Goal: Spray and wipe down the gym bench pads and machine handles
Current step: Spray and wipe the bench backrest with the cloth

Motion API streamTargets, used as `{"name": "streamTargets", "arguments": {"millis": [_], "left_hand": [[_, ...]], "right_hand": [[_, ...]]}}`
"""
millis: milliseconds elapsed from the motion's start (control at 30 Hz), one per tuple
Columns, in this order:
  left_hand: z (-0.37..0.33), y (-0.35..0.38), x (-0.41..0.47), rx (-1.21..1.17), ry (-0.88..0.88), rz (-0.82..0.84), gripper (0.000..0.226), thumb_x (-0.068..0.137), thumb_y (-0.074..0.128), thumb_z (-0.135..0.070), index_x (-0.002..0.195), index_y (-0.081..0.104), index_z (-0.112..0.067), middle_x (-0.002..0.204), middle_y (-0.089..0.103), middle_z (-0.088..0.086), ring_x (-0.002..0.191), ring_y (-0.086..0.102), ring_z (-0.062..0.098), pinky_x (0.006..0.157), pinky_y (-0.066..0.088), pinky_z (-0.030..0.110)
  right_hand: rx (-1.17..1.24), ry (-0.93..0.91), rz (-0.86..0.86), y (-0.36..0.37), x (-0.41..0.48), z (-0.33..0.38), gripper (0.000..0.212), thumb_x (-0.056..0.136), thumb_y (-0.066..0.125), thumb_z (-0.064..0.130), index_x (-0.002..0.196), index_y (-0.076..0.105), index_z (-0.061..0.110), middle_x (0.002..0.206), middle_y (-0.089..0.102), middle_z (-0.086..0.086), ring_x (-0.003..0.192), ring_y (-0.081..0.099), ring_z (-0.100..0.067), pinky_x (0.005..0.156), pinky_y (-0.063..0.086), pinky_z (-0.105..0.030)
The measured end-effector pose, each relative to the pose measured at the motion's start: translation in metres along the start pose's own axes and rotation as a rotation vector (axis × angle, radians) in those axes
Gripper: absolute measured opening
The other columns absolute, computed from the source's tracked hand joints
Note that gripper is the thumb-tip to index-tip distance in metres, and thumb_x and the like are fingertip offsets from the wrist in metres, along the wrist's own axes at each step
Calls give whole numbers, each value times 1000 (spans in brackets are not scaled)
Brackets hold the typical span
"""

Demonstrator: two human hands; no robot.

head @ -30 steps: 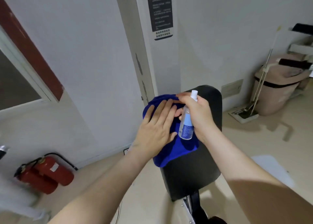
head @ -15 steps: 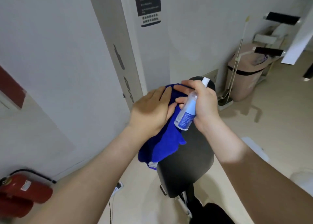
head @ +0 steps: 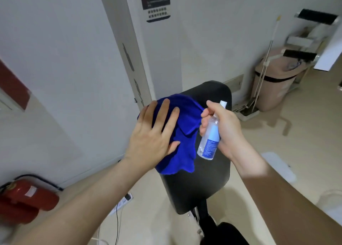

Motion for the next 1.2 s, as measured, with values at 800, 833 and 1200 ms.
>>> {"name": "streamTargets", "arguments": {"millis": [800, 833, 1200], "left_hand": [[9, -19, 66, -358, -630, 307, 41, 101, 20, -48, 83, 45, -22, 71, 50, -7, 72, 49, 24, 67, 35, 34], [23, -17, 44, -430, -775, 303, 44, 101, 21, -48, 79, 46, -20, 73, 52, -4, 76, 49, 27, 71, 36, 35], [3, -30, 48, -379, -554, 74, 26, 100, 35, -27, 84, 48, -12, 84, 56, 7, 82, 52, 34, 71, 39, 37]], "right_hand": [[-258, 135, 175, -80, 5, 34, 56, 93, 44, 45, 56, 48, 3, 51, 43, -14, 42, 41, -24, 46, 40, -29], [-282, 125, 177, -78, 4, 33, 54, 94, 43, 43, 56, 47, 4, 51, 43, -14, 42, 41, -24, 45, 40, -28], [-408, 19, 106, -94, 2, 37, 55, 96, 43, 39, 57, 50, 1, 50, 49, -14, 40, 47, -23, 45, 44, -25]]}}
Point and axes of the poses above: each hand's wrist, its own x-axis towards the middle knuckle, its own y-axis out of the palm, z = x × y, the point moved 5 cm from there along x, towards the middle knuckle
